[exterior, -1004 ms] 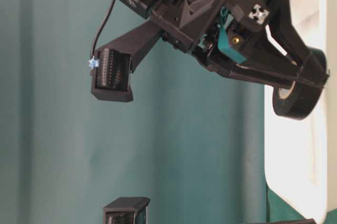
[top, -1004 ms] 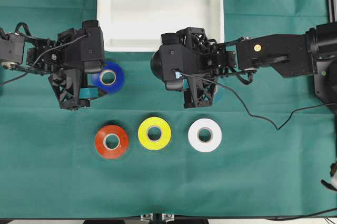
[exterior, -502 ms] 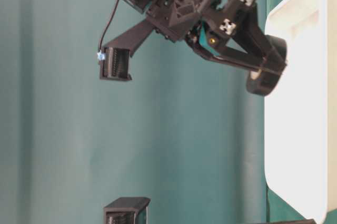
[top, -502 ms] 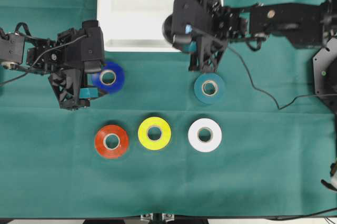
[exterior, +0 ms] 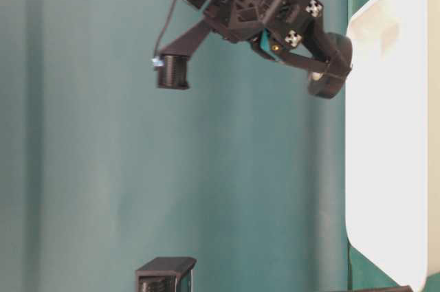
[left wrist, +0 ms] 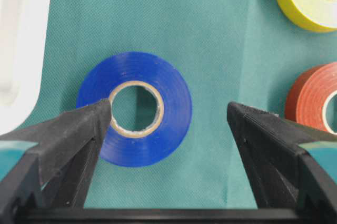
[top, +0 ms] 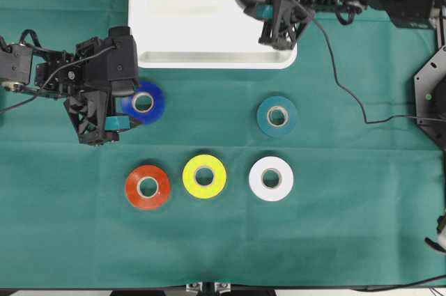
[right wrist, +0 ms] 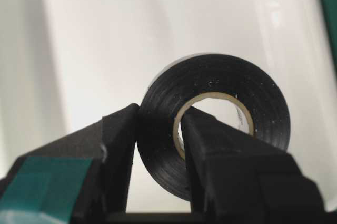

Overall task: Put the tape alternately from left to right into the white case.
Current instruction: 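Lift the black tape roll and carry it into the white case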

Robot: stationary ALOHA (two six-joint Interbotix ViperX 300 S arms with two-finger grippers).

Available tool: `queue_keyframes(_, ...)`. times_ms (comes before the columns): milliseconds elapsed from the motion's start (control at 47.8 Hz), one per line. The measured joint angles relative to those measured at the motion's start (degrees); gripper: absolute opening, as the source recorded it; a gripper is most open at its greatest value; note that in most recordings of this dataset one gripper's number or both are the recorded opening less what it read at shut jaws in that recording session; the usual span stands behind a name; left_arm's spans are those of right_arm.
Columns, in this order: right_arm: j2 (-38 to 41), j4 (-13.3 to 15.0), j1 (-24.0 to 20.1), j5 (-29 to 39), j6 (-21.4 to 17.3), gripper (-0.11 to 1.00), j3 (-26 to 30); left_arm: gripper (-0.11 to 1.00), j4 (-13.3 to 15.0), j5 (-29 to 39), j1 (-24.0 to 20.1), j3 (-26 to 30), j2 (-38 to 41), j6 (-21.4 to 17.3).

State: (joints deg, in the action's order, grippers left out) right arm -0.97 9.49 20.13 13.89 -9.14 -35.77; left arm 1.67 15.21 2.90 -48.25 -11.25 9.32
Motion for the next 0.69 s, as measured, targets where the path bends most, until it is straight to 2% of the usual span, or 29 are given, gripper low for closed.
queue_keyframes(439, 5.36, 0.35, 5.19, -4.39, 0.00, 0.30, -0.44, 0.69, 0.00, 0.00, -0.18, 0.00, 0.00, 0.00)
queue_keyframes(690, 6.50, 0.44, 5.89, -4.48, 0.18, 0.30, -0.44, 0.69, 0.00, 0.00, -0.18, -0.09, 0.00, 0.00)
